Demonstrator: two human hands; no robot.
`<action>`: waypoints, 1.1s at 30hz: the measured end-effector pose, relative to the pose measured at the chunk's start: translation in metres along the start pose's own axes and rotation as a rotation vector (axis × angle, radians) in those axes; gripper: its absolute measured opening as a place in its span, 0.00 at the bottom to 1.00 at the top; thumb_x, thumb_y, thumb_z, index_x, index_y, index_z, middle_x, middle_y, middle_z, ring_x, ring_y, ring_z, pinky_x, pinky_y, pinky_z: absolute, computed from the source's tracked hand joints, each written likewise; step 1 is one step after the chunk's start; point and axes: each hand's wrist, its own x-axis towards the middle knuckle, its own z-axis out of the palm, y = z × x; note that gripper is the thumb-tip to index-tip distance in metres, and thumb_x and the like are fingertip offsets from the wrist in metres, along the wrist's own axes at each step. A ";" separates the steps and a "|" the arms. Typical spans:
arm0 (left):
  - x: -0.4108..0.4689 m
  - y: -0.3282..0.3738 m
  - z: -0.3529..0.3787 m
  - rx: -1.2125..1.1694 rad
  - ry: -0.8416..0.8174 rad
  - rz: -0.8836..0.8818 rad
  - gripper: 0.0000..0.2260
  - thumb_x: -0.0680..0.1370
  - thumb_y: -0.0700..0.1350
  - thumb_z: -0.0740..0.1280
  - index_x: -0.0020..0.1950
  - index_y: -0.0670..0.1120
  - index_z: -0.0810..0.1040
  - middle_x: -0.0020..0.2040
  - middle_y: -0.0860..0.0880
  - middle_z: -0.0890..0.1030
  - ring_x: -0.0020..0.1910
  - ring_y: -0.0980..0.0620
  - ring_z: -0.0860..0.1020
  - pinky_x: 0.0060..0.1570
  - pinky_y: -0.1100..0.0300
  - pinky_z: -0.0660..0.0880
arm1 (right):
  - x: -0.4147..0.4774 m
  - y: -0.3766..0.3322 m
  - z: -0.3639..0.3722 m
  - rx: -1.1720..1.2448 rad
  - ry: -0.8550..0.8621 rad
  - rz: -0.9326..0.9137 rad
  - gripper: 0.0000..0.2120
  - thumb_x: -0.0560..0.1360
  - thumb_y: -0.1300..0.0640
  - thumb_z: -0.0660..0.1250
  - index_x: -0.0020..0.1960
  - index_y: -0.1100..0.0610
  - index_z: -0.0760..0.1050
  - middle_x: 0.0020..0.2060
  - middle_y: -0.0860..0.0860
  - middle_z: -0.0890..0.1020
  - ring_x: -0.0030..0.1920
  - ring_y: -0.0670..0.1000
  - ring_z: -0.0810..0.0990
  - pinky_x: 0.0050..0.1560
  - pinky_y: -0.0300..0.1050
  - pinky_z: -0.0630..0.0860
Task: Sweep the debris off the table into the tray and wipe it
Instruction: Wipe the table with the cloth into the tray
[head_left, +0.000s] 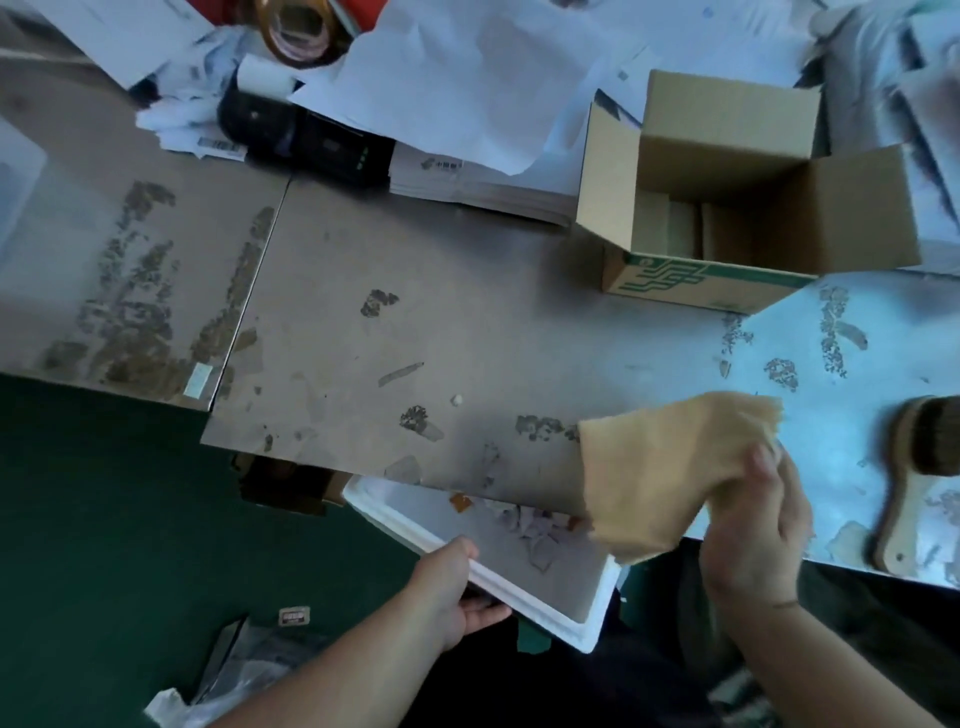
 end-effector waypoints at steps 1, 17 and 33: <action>0.000 0.000 -0.001 0.005 0.000 0.000 0.06 0.81 0.41 0.65 0.54 0.38 0.72 0.50 0.37 0.78 0.57 0.31 0.81 0.49 0.36 0.82 | 0.005 0.009 0.000 -0.086 -0.024 -0.033 0.20 0.82 0.45 0.54 0.63 0.53 0.77 0.56 0.50 0.82 0.58 0.50 0.78 0.62 0.52 0.74; 0.007 0.013 -0.025 0.020 -0.016 0.036 0.09 0.80 0.40 0.64 0.57 0.39 0.77 0.50 0.37 0.85 0.50 0.37 0.85 0.42 0.42 0.84 | 0.066 0.037 0.199 -0.970 -0.359 -0.242 0.29 0.84 0.44 0.41 0.83 0.50 0.48 0.83 0.47 0.48 0.81 0.46 0.42 0.80 0.48 0.38; 0.016 0.031 -0.052 0.042 0.037 0.064 0.08 0.80 0.42 0.63 0.57 0.43 0.77 0.55 0.40 0.84 0.53 0.42 0.84 0.49 0.41 0.84 | 0.099 0.010 0.282 -1.018 -0.769 -0.715 0.27 0.84 0.45 0.45 0.81 0.50 0.59 0.82 0.47 0.57 0.81 0.47 0.49 0.80 0.47 0.41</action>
